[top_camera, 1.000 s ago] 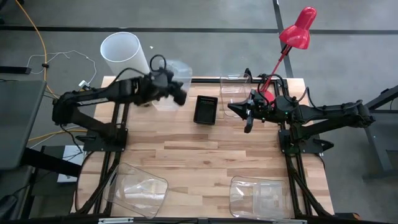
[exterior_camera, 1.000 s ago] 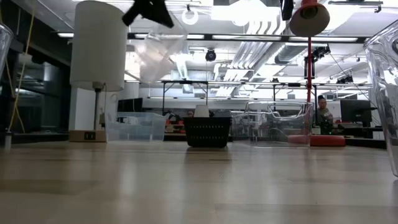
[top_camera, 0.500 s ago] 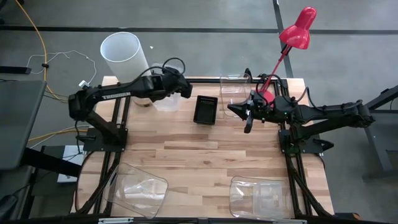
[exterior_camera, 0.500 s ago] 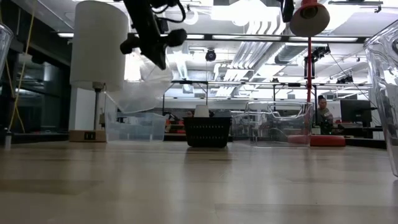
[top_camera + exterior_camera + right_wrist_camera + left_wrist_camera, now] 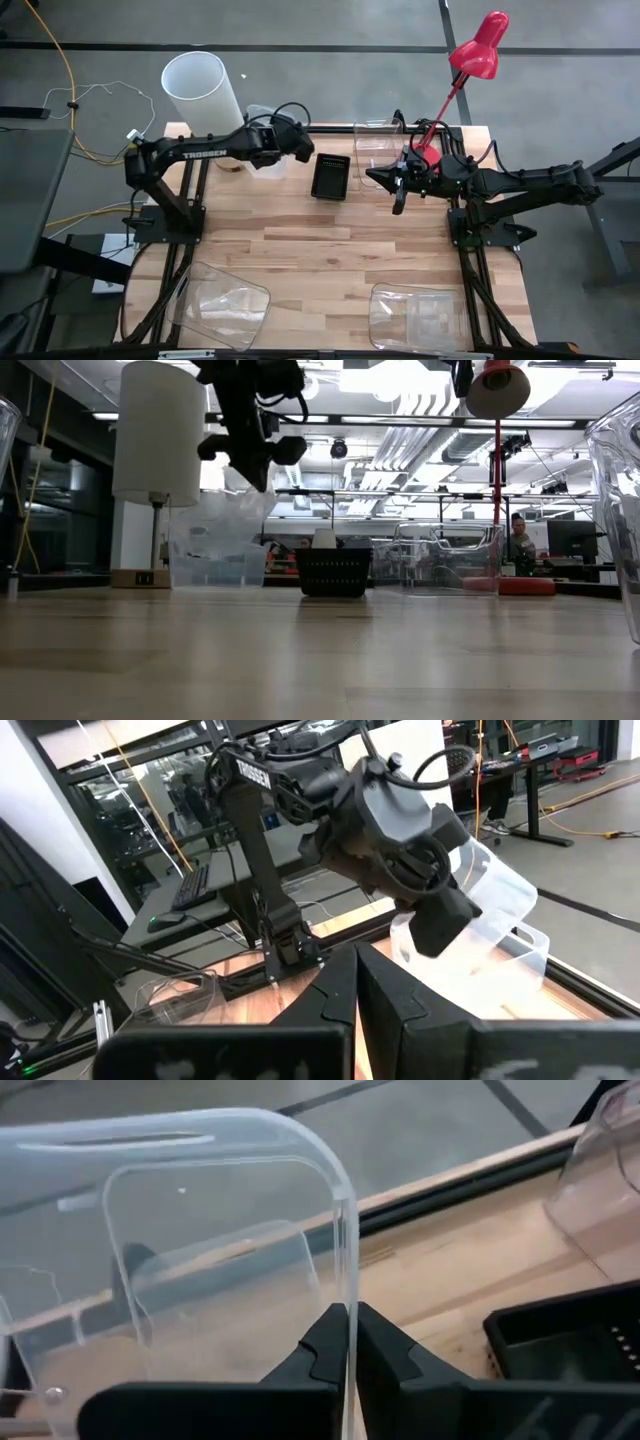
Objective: Stack baskets by color
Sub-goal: Stack the middle white bin on the top white bin
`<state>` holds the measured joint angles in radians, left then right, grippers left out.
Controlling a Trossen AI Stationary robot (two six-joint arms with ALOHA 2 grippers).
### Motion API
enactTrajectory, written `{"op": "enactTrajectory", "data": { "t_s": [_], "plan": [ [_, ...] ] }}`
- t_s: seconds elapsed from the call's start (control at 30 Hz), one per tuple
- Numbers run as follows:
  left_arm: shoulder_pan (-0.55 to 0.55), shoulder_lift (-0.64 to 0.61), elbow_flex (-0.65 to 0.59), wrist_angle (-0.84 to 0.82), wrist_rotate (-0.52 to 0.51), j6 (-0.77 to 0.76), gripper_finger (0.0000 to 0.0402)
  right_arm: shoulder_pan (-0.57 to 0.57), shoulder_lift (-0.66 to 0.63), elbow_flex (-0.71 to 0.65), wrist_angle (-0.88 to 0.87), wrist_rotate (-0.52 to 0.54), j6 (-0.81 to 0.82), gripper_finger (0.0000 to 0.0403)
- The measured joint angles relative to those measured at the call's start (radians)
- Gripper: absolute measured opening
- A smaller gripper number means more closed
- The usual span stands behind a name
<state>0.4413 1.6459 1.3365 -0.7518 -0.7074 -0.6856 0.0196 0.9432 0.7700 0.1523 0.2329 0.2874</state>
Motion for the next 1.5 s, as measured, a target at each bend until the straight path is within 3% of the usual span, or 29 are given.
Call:
{"op": "enactTrajectory", "data": {
  "t_s": [0.37,0.57,0.73,1.3,1.5],
  "plan": [
    [-0.02,0.018,0.0,0.109,0.031,-0.117,0.0,0.0,0.0,0.0,-0.022,0.0,0.0,0.0],
    [-0.018,0.018,0.0,0.062,0.044,-0.151,0.0,0.0,0.0,0.0,-0.022,0.0,0.0,0.0],
    [-0.012,0.018,0.0,-0.024,0.049,-0.286,0.0,0.0,0.0,0.0,-0.022,0.0,0.0,0.0],
    [-0.007,0.017,0.0,-0.041,0.045,-0.324,0.0001,0.0,0.0,0.0,-0.022,0.0,0.0,0.0],
    [-0.007,0.017,0.0,-0.041,0.042,-0.313,0.0023,0.0,0.0,0.0,-0.022,0.0,0.0,0.0]
  ]
}}
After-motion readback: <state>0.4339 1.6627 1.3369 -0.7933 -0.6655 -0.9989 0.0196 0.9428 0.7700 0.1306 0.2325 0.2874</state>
